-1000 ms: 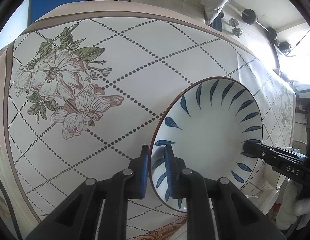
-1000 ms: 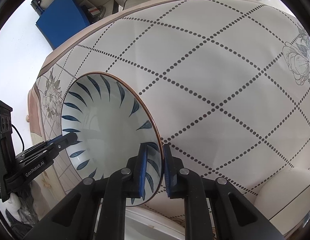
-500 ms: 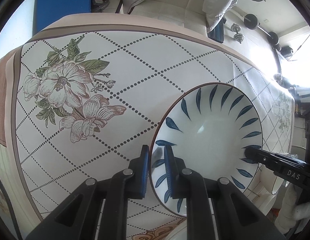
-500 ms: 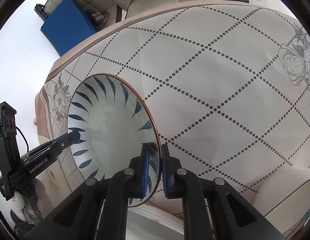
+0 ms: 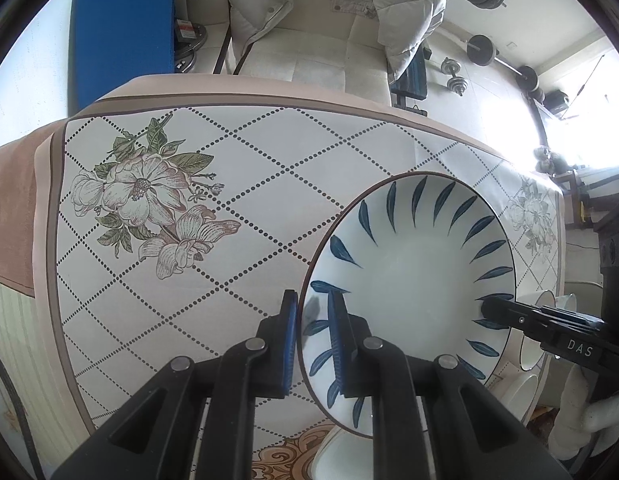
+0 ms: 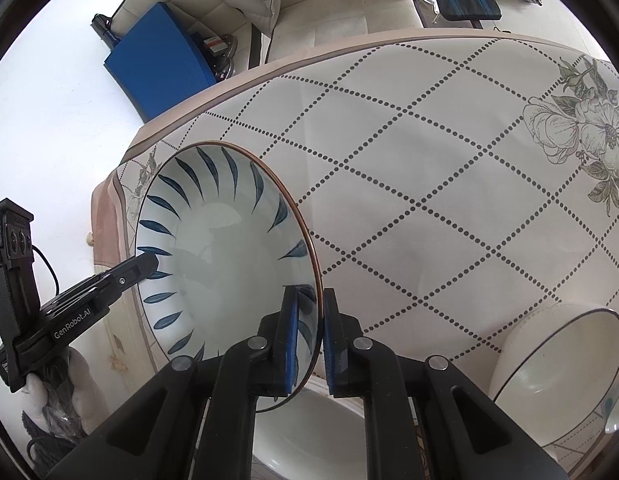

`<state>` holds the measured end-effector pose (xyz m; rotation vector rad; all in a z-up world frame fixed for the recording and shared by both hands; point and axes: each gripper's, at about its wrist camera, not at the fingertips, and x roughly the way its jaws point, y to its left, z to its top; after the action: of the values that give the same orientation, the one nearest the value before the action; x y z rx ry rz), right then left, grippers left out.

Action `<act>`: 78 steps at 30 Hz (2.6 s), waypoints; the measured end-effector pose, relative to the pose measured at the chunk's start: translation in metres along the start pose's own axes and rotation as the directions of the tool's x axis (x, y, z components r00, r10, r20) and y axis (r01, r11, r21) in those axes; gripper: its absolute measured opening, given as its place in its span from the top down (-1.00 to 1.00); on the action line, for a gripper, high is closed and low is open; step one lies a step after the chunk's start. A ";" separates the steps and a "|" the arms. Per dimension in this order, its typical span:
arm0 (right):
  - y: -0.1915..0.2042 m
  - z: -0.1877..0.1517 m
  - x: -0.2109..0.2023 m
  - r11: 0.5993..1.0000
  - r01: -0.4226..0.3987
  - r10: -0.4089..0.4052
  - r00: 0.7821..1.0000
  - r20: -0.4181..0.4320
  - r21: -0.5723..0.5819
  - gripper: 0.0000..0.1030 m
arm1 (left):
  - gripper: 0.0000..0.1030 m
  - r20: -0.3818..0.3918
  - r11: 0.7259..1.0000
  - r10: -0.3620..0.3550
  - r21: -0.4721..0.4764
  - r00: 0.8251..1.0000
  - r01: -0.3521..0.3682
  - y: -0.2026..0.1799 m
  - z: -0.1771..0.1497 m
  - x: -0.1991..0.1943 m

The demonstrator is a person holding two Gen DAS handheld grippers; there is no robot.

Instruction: Organize plates and bowls

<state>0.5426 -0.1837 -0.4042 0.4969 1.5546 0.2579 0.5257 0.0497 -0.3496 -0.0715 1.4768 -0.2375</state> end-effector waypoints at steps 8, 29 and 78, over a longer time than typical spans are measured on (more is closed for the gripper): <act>0.002 -0.031 -0.034 1.000 -0.021 0.021 0.999 0.031 -0.013 0.76 | 0.75 0.030 0.999 -0.014 0.045 0.999 0.012 -0.020 -0.027 -0.030; -0.029 -0.167 -0.030 1.000 -0.030 0.030 0.999 -0.020 0.005 0.76 | 0.75 -0.049 0.997 -0.031 0.068 0.998 0.034 -0.034 -0.144 -0.018; -0.052 -0.175 0.015 0.995 0.018 0.000 0.986 -0.167 0.101 -0.08 | 0.59 -0.209 0.995 0.093 0.062 0.974 -0.081 -0.057 -0.158 0.044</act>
<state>0.3621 -0.1982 -0.4315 0.5599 1.7393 0.2179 0.3660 0.0013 -0.3965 0.0636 1.6804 -0.2180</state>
